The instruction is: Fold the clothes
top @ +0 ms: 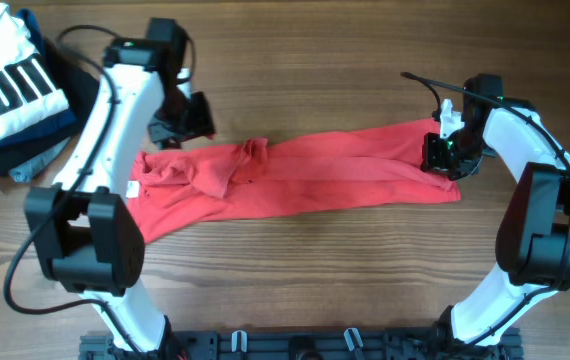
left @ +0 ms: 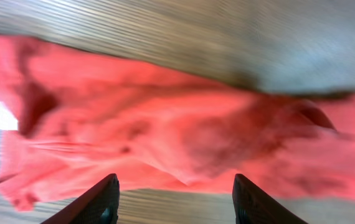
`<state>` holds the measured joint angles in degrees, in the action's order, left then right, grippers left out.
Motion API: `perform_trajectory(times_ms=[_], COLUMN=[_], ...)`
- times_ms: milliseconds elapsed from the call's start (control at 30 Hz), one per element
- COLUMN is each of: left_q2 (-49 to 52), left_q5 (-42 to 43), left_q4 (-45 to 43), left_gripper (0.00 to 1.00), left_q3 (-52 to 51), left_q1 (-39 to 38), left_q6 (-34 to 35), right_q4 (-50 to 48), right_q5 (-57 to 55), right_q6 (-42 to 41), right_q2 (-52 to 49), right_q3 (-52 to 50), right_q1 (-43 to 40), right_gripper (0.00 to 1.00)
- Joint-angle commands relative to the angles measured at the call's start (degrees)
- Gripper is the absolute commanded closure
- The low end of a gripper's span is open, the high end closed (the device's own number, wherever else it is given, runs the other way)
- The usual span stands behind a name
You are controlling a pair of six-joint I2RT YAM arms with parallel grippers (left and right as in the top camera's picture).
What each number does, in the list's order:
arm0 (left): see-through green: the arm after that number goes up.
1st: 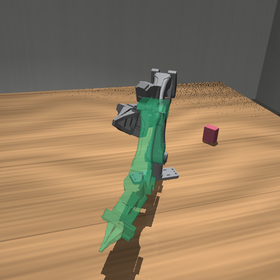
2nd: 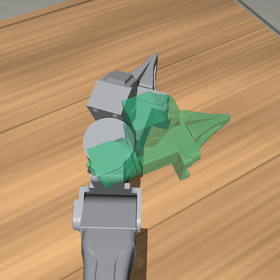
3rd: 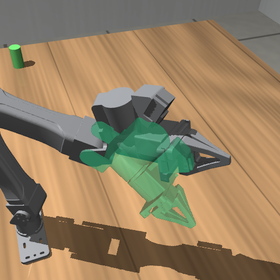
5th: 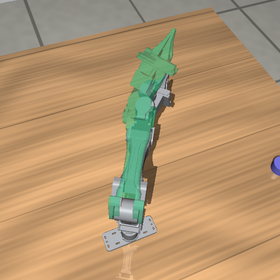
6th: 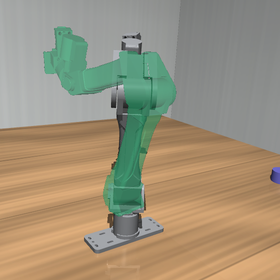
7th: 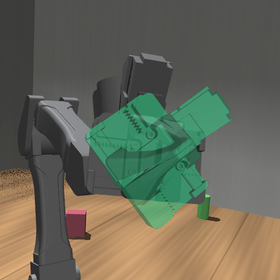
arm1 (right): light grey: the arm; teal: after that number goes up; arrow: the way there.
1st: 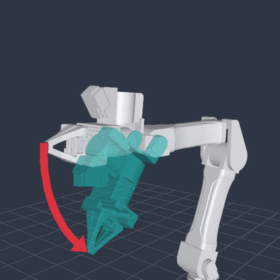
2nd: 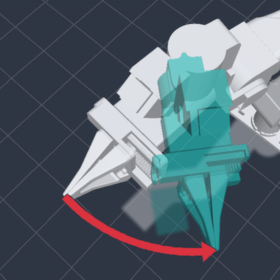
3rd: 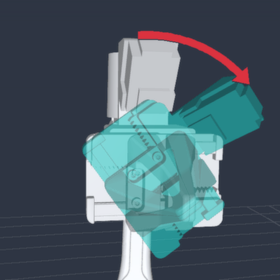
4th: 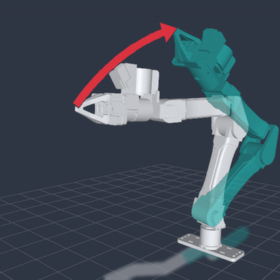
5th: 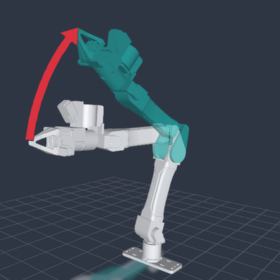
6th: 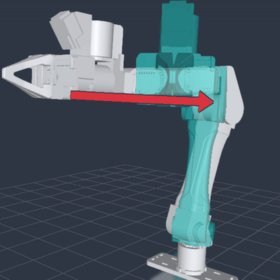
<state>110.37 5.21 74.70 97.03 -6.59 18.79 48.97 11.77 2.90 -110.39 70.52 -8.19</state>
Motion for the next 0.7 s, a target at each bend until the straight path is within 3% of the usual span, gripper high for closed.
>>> perform_trajectory(times_ms=[0,333,667], left_q2=[0.11,0.2,0.2], left_q5=[-4.66,-4.7,-11.28], left_q4=[-0.59,-12.24,-9.31], left_gripper=[0.42,0.44,0.46], left_q3=[-2.49,-18.01,-22.18], left_q1=[2.73,4.61,8.7], left_q6=[2.69,2.73,2.97], right_q4=[-0.11,0.39,0.81], right_q5=[-0.07,-0.04,-0.07], right_q6=[-0.28,-0.33,-0.28], right_q2=[-0.85,-0.85,-0.85], right_q3=[-0.46,-0.46,-0.46], right_q1=[0.07,0.07,0.07], right_gripper=[0.89,0.89,0.89])
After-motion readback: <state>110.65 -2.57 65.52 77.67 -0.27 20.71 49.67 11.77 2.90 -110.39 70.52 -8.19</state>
